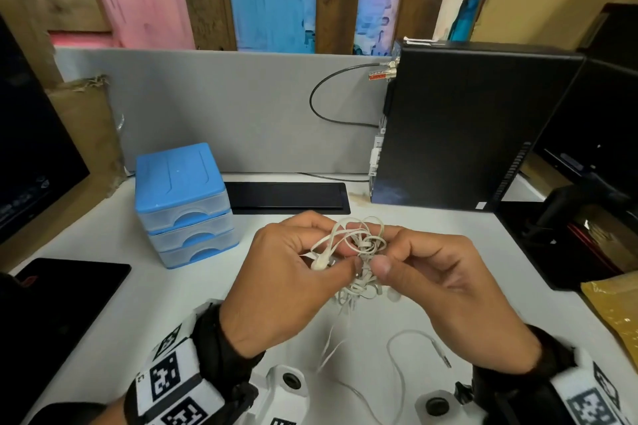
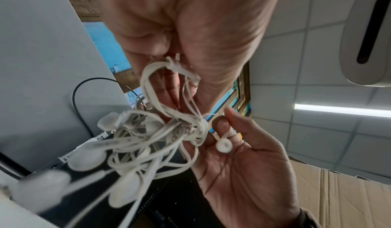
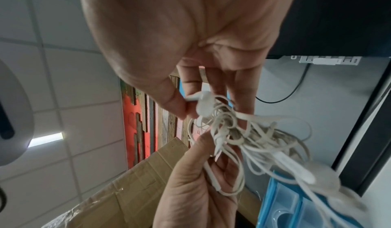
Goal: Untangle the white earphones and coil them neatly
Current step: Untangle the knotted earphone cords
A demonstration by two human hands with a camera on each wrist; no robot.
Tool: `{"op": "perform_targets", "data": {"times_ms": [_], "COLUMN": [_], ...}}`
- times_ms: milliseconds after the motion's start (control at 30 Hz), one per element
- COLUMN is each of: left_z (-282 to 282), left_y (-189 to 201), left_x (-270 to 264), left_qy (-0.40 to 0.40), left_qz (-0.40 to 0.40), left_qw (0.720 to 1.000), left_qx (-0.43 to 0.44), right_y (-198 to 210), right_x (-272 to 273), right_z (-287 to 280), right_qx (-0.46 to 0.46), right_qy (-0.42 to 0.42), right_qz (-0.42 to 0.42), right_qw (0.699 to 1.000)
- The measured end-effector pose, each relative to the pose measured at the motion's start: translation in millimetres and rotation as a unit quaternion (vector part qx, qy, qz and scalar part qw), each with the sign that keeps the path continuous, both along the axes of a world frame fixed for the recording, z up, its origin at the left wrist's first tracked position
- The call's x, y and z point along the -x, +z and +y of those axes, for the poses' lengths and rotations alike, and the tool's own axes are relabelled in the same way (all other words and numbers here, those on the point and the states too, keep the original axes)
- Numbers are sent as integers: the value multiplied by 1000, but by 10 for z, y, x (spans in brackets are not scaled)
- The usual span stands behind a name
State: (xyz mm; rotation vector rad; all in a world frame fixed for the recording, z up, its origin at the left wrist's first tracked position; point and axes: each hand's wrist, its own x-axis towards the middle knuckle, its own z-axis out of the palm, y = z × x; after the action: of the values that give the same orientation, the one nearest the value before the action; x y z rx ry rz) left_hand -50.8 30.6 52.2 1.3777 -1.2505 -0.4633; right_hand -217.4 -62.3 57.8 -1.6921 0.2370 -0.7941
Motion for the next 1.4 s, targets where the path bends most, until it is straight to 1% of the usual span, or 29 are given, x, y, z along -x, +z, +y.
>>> {"op": "perform_targets", "data": {"times_ms": [100, 167, 300, 367, 433, 567, 667, 733, 833, 867, 900, 967, 1000, 1067, 1133, 1167, 1200, 1233, 1267, 1333, 1400], "left_z": [1, -3, -15, -3, 9, 25, 22, 18, 24, 21, 10, -14, -18, -14, 4, 12, 18, 27, 32, 33, 6], "left_y": [0, 8, -11, -7, 4, 25, 35, 48, 90, 98, 98, 84, 65, 29, -7, -6, -2, 8, 19, 21, 3], "left_x": [-5, -4, -14, -1, 17, 29, -22, -60, -128, -141, -141, -118, -105, -89, -97, -108, -123, -130, -129, -113, -92], "left_qy": [7, -1, -41, -68, -83, -132, -150, -167, -208, -209, -195, -141, -109, -52, 2, 27, 38, 32, 4, -80, -121], "left_qz": [-8, 0, 77, 109, 121, 147, 191, 217, 272, 275, 265, 207, 159, 25, -123, -164, -179, -178, -165, -109, -50], "left_qw": [1000, 1000, 996, 991, 989, 980, 970, 962, 940, 939, 944, 968, 981, 998, 992, 986, 983, 983, 986, 991, 991], "left_qx": [4, 3, -24, -33, -31, -16, 4, 20, 17, 8, 1, 2, 10, 29, 34, 26, 15, 6, 1, -9, -17], "right_y": [3, -23, -94, -107, -115, -126, -87, -25, 20, 14, 0, -46, -72, -109, -125, -116, -108, -99, -93, -86, -64], "right_x": [-21, -35, -58, -55, -42, -26, -31, -30, -23, -24, -25, -33, -39, -55, -63, -65, -69, -68, -65, -61, -67], "right_z": [48, 62, 51, 43, 39, 13, -43, -71, -94, -102, -109, -126, -138, -162, -170, -166, -165, -164, -164, -166, -158], "right_qx": [17, 48, 137, 144, 140, 102, 10, -52, -117, -126, -126, -108, -98, -89, -103, -120, -145, -171, -191, -209, -196], "right_qy": [8, -14, -106, -124, -129, -123, -72, -40, -18, -16, -14, -19, -19, -11, 7, 16, 25, 36, 44, 52, 40], "right_qz": [4, 19, 55, 43, 34, 36, -36, -75, -97, -94, -88, -74, -67, -51, -53, -59, -62, -64, -66, -76, -77], "right_qw": [1000, 999, 983, 981, 981, 986, 997, 995, 988, 987, 988, 991, 993, 995, 993, 991, 987, 983, 978, 974, 977]}}
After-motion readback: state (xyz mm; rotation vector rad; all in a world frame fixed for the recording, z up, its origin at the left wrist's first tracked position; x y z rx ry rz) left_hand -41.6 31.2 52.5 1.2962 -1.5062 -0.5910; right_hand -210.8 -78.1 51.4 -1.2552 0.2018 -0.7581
